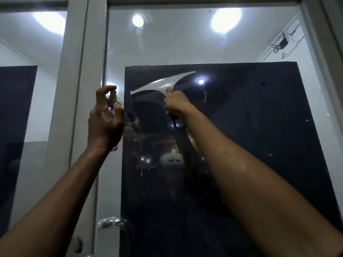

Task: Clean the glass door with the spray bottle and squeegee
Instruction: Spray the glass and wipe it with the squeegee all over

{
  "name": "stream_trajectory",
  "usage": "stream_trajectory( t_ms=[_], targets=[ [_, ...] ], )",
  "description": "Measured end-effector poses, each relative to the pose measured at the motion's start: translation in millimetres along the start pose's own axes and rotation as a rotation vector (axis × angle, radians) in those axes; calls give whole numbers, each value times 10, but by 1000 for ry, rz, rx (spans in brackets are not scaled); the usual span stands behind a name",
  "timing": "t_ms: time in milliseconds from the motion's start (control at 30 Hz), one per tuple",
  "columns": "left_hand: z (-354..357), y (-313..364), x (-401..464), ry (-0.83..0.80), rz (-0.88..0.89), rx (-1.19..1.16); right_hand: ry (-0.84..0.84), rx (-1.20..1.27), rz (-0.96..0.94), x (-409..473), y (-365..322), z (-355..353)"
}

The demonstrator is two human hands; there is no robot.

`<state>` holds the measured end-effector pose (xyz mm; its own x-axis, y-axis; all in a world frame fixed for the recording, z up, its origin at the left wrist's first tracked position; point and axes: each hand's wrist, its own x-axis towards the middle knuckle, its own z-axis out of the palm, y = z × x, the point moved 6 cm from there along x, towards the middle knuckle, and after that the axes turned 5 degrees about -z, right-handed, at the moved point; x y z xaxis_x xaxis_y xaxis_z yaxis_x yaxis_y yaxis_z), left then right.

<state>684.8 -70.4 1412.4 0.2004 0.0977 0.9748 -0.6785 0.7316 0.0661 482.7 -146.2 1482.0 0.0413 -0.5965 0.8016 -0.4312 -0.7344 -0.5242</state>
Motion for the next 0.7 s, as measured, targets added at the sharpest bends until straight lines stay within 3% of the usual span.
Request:
stream_trajectory(
  t_ms=[200, 367, 567, 700],
  targets=[
    [16, -21, 2, -21, 6, -21, 151, 163, 158, -239, 556, 249],
    [75, -21, -88, -36, 4, -24, 154, 313, 235, -982, 1089, 525],
    [84, -72, -238, -99, -29, -59, 185, 246, 231, -1927, 1413, 649],
    [58, -77, -248, -110, -43, -92, 238, 337, 162, -1913, 1195, 608]
  ],
)
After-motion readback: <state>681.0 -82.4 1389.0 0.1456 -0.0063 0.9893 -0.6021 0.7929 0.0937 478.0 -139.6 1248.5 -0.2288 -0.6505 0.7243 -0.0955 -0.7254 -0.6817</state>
